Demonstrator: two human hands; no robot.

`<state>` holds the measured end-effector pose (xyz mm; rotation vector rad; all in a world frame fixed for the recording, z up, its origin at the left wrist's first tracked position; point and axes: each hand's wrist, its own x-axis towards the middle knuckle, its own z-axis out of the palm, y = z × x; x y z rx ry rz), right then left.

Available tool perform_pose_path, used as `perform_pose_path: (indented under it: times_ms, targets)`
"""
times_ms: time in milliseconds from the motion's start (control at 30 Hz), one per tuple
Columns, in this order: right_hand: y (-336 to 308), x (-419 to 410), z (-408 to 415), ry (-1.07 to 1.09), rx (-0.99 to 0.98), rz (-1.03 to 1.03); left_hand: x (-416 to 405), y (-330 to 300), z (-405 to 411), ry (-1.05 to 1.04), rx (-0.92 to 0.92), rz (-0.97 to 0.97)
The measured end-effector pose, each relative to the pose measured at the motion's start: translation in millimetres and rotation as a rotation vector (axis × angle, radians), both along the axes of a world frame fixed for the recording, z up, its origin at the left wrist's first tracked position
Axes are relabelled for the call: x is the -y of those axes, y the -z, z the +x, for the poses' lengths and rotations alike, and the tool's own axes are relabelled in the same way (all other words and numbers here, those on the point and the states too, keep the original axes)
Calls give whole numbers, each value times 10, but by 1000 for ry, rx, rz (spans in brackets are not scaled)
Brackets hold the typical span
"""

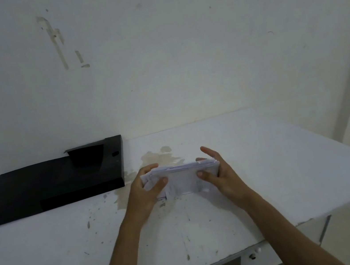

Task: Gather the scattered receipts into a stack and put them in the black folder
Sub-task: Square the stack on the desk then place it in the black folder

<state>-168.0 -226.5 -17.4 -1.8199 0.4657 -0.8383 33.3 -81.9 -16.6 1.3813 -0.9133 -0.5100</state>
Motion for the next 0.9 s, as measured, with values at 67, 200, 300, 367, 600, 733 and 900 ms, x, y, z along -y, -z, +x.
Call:
perform_pose_path:
  times_ms: [67, 200, 300, 367, 600, 733, 900]
  targets:
    - [49, -4, 18, 18, 10, 2, 24, 37, -28, -12, -6, -21]
    - [-181, -56, 51, 46, 59, 30, 100, -113, -60, -68, -10, -62]
    - [-281, -31, 45, 47, 125, 24, 112, -234, -28, -72, -16, -118]
    - [-263, 5, 50, 37, 90, 7, 105, -220, 31, -45, 33, -95]
    - [-19, 63, 55, 61, -37, 53, 35, -60, -101, -78, 65, -33]
    - [-114, 57, 92, 107, 10, 74, 97, -194, -153, -133, 60, -78]
    - [-174, 112, 79, 116, 49, 64, 99, -258, -40, -112, 89, -119]
